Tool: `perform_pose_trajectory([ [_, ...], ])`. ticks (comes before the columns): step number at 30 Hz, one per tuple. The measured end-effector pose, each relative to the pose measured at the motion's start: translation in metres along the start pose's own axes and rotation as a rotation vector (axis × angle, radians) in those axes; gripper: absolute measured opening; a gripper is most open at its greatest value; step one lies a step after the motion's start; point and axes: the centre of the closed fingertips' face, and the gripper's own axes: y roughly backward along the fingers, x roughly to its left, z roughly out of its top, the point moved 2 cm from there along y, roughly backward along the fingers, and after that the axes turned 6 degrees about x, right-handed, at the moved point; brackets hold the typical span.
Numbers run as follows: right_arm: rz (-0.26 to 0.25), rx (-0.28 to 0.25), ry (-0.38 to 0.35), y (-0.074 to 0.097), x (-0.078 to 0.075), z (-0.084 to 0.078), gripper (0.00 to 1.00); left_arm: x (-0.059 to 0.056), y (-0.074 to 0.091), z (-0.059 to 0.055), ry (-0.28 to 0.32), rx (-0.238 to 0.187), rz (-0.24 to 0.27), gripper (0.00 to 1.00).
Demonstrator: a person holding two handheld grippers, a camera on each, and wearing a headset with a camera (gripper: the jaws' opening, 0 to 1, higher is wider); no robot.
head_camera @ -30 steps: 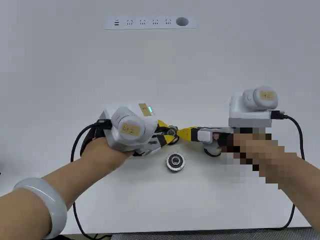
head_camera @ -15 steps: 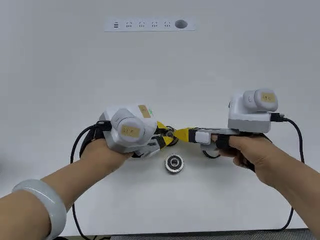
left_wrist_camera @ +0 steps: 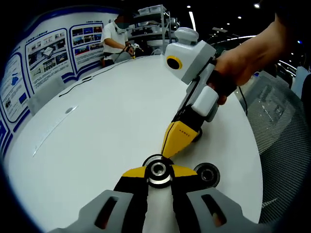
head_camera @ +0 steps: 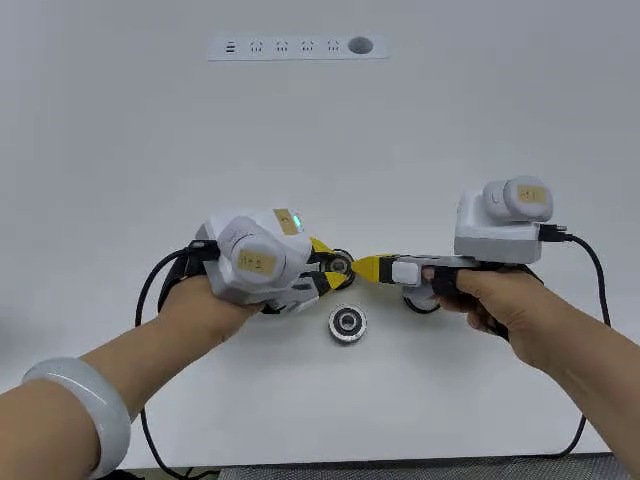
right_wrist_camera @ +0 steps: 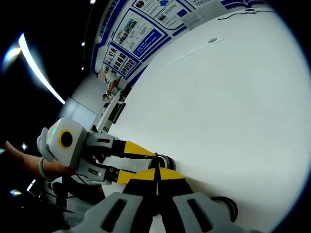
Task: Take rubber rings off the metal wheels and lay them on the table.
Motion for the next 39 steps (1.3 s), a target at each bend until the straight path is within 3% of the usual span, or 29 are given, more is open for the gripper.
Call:
perform_pose_trajectory([
  [8,0.003,0.001,-0.002,0.002,0.001,0.0,0.02,0.002,0.009,-0.001,-0.005,-0.018,0.02,0.24],
  [14,0.017,-0.007,-0.001,0.004,0.007,0.0,0.02,0.01,0.013,-0.006,0.016,-0.024,0.051,0.43],
  [30,0.056,-0.036,0.003,0.014,0.025,0.0,0.02,0.011,0.021,-0.022,0.048,-0.01,0.061,0.43],
  [39,0.052,-0.078,-0.022,0.033,0.025,-0.005,0.02,0.012,0.026,-0.024,0.068,-0.019,0.063,0.47],
])
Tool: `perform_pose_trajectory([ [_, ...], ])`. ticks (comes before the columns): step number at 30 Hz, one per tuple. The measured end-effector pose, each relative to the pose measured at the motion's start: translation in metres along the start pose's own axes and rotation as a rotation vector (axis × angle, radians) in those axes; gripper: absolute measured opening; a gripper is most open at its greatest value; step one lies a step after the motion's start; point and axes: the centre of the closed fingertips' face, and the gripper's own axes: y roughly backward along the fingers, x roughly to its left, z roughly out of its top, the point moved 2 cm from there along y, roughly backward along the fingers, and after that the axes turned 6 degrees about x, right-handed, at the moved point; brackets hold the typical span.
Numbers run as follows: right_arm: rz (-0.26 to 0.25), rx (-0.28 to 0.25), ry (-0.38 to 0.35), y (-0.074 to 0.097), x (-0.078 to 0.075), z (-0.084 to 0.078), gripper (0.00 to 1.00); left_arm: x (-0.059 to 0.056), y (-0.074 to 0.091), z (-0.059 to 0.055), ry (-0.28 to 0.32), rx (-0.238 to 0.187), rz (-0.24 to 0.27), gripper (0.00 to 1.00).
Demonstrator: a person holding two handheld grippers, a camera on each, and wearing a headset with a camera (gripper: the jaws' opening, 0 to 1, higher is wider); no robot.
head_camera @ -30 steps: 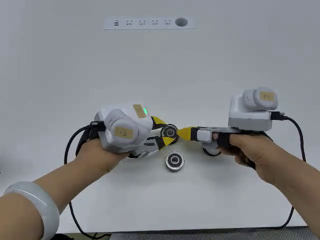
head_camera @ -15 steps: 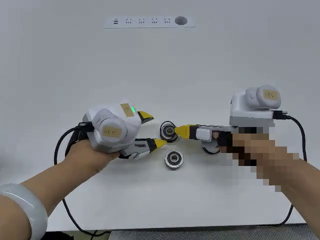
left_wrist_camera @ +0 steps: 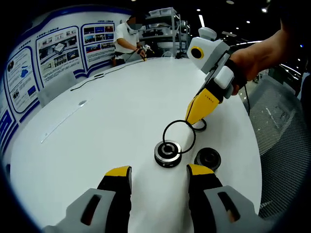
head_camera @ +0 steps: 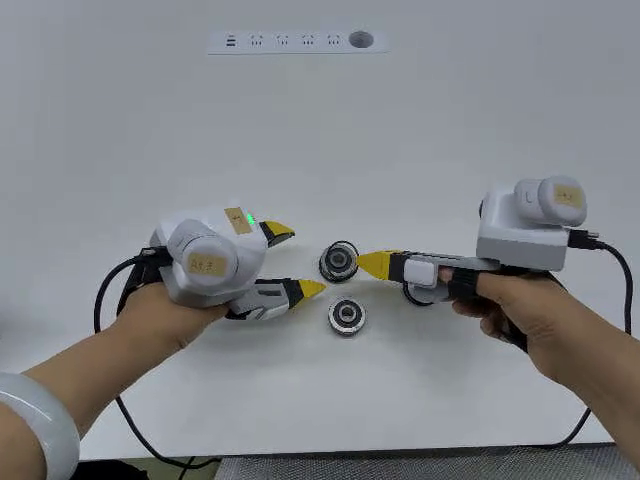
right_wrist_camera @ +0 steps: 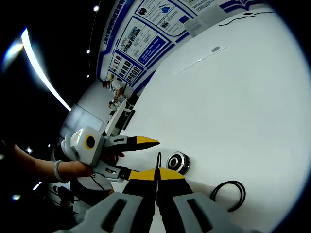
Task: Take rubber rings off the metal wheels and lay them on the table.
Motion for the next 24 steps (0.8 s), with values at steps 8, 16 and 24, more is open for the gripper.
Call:
perform_pose_trajectory([
  [8,-0.056,-0.024,-0.041,0.023,-0.02,-0.011,0.02,0.003,0.005,0.0,0.03,-0.027,0.001,0.51],
  [16,-0.114,-0.053,-0.091,0.044,-0.04,-0.016,0.02,0.003,0.008,0.001,0.049,-0.048,-0.005,0.57],
  [24,-0.178,-0.04,-0.142,0.053,-0.061,-0.029,0.02,0.001,0.01,0.0,0.054,-0.049,-0.012,0.58],
])
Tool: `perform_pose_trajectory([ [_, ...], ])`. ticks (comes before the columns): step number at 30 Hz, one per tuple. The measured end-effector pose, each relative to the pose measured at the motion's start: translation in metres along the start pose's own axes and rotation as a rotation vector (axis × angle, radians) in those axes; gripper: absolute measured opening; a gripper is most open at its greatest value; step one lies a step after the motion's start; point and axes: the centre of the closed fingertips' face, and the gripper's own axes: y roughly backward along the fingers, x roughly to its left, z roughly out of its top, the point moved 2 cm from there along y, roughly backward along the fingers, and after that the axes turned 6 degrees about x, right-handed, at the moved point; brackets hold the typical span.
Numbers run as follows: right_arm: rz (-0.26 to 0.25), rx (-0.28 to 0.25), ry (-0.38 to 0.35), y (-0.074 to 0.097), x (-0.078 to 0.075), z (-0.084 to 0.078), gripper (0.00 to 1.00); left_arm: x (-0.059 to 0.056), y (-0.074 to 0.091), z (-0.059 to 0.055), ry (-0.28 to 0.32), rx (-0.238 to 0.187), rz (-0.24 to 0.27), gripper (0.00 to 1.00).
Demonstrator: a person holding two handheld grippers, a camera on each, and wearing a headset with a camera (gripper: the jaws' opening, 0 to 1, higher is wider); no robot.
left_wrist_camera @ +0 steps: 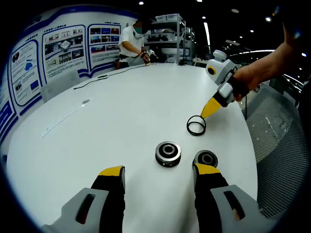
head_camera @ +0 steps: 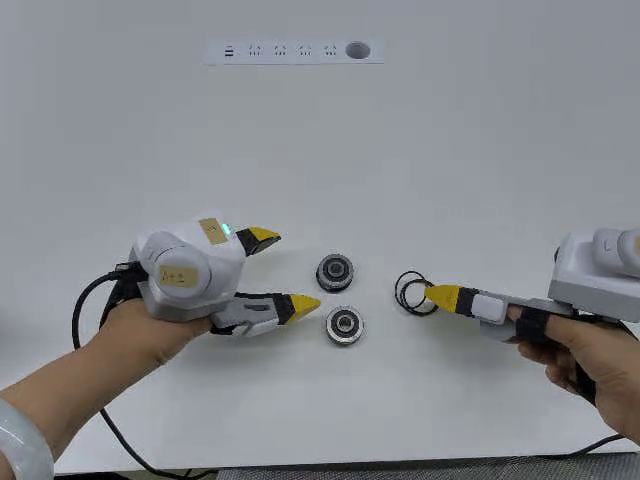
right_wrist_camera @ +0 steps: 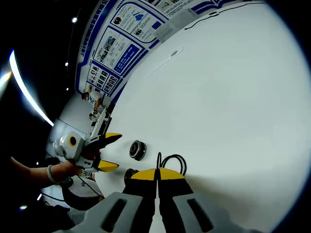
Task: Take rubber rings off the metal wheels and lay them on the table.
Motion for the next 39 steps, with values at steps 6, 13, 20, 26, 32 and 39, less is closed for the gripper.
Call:
perform_pose_trajectory([
  [6,-0.04,0.004,0.009,0.002,-0.008,-0.004,0.02,0.0,0.0,-0.002,0.003,0.007,0.001,0.57],
  [13,-0.056,0.001,0.058,0.004,-0.007,-0.002,0.08,-0.001,-0.001,-0.001,0.002,0.007,-0.004,0.56],
  [20,-0.069,0.0,0.089,0.005,-0.007,0.0,0.11,-0.001,-0.001,0.001,0.0,0.002,-0.005,0.55],
  [26,-0.048,-0.016,0.095,0.003,0.001,0.007,0.12,-0.002,-0.004,0.008,-0.008,-0.003,-0.008,0.48],
  [32,-0.025,-0.012,0.105,-0.005,0.009,0.009,0.13,-0.006,-0.009,0.012,-0.012,0.006,-0.02,0.39],
  [39,0.004,-0.006,0.115,-0.014,0.02,0.011,0.12,-0.013,-0.017,0.02,-0.026,0.008,-0.038,0.31],
])
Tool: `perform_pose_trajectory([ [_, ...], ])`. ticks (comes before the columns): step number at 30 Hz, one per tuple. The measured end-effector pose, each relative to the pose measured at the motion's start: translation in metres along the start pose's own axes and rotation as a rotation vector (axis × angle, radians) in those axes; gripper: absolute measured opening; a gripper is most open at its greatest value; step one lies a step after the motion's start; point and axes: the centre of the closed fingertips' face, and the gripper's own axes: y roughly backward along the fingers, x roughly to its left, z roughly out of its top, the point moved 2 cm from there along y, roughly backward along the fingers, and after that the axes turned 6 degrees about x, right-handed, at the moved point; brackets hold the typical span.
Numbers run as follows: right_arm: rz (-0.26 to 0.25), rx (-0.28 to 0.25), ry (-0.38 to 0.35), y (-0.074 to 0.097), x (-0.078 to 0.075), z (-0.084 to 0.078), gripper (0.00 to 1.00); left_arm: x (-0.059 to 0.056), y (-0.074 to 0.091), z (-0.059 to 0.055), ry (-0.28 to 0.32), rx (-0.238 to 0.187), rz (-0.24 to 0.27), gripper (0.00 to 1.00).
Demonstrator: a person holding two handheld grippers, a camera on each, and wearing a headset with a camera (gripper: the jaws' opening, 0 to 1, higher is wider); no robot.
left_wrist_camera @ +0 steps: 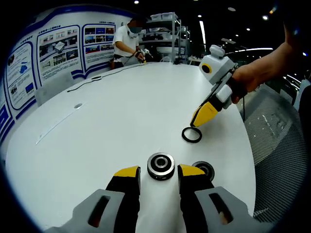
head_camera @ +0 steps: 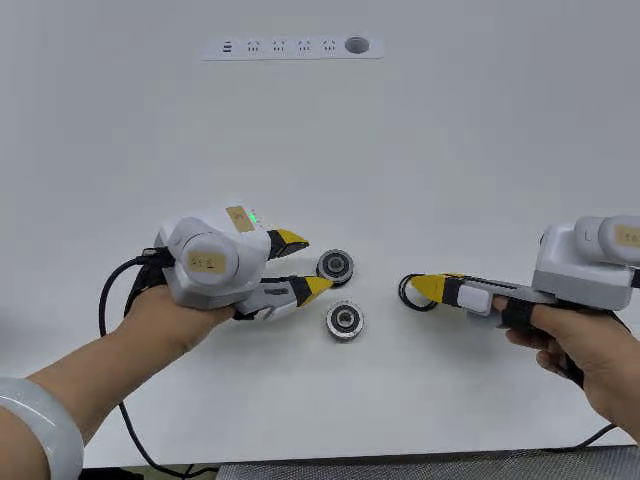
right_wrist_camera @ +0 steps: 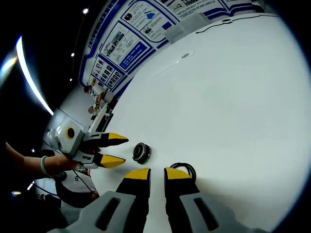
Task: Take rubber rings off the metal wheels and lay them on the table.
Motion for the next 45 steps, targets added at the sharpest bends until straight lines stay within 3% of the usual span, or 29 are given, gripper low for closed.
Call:
perform_pose_trajectory([
  [8,0.021,0.001,0.003,-0.006,0.006,0.002,0.11,-0.003,-0.011,0.007,-0.026,0.009,-0.013,0.25],
  [20,0.03,0.004,0.001,-0.009,0.008,0.002,0.11,-0.004,-0.025,0.001,-0.071,0.07,-0.022,0.16],
  [31,0.057,0.004,0.001,-0.02,0.014,0.011,0.12,-0.002,-0.024,0.001,-0.09,0.075,-0.026,0.13],
  [45,0.092,0.053,0.01,-0.045,0.02,0.015,0.15,-0.002,-0.024,0.0,-0.078,0.066,-0.026,0.13],
])
